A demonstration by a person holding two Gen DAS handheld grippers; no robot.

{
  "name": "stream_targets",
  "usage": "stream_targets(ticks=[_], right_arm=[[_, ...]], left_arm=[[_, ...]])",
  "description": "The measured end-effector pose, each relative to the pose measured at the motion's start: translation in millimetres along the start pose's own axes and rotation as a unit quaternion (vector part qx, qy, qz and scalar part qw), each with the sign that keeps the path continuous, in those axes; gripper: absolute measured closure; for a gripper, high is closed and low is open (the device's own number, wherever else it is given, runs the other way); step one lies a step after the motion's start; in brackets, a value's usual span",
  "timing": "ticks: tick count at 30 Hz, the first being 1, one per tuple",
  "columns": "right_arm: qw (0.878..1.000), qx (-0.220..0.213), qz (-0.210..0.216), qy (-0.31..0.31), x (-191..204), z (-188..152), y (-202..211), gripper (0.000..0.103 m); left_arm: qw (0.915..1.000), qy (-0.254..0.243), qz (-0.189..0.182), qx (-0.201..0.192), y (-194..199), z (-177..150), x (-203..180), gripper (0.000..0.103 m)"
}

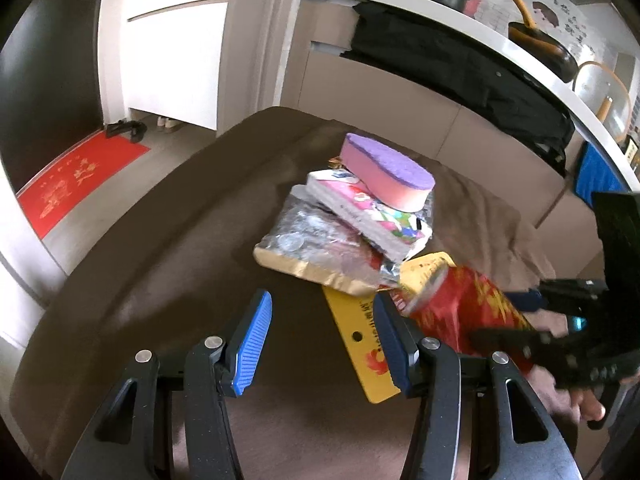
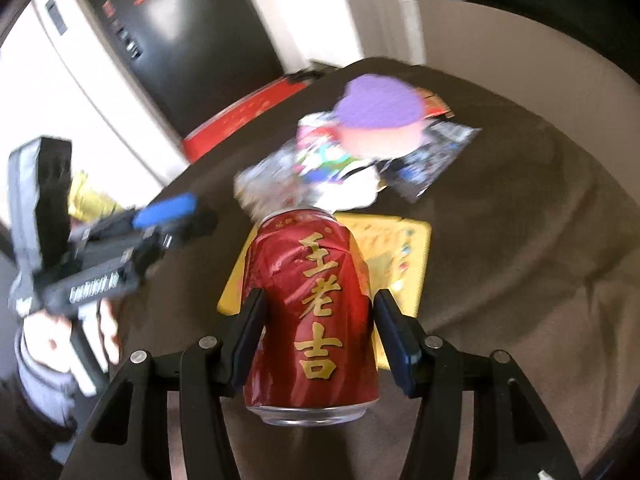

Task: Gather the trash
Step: 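Move back to the table and grasp the red can with the right tool, then grasp the purple sponge with the left tool while the right tool holds the red can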

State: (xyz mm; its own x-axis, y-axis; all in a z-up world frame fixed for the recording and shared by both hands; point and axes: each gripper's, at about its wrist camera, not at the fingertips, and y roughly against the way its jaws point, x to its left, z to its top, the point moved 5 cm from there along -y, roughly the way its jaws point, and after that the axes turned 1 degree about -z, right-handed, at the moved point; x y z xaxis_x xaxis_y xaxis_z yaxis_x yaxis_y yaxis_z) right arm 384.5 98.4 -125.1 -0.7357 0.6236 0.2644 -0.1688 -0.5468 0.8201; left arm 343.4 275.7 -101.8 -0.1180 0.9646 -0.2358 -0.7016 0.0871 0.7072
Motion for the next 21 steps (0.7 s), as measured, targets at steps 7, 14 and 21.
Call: stream_targets(ticks=[7,14,21], right_arm=[[0.997,0.017,-0.041,0.069,29,-35,15,0.047],[0.99,0.037,-0.084,0.104,28,-71,35,0.045],[0.983,0.057,-0.153,0.09,9,-104,38,0.048]], left_arm=[[0.9999,0.008,-0.011,0.008,10,-16,6,0.049],[0.9997,-0.006,-0.019,0.013,23,-34,-6,0.049],[0.9991,-0.019,-0.032,0.019,28,-43,-30,0.049]])
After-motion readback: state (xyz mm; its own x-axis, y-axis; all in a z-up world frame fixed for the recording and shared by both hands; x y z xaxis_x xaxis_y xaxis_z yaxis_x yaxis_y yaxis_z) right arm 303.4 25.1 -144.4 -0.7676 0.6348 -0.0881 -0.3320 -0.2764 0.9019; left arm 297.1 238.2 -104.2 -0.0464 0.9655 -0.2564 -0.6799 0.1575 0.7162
